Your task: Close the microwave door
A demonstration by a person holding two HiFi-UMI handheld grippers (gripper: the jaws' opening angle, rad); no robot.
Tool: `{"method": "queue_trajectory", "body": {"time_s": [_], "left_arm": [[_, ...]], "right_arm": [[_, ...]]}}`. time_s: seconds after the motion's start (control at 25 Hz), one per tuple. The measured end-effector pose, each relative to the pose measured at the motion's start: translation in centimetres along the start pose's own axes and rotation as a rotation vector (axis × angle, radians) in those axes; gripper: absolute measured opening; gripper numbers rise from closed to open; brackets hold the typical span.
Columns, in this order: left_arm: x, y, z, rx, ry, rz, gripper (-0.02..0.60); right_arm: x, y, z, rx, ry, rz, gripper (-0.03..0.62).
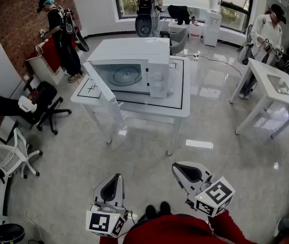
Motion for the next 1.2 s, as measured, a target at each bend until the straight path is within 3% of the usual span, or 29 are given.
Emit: {"method": "queue_trajectory", "body": {"time_s": [1.2], "left_arm": [[1.3,-1.1,-1.0,-0.003,0.041,-0.036,0.011]], "right_arm": [[-0.3,-0.7,-1.1,0.054,0.011,0.004,0.012]]}}
Point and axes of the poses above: the fingertips, and each gripper's own axes: x forward along the fingers, y to its left, z out of its top, the point moved 9 cm from there along -x, backward along the fingers, and after that the axes turned 10 degrees about y, right-handed, at the moved point
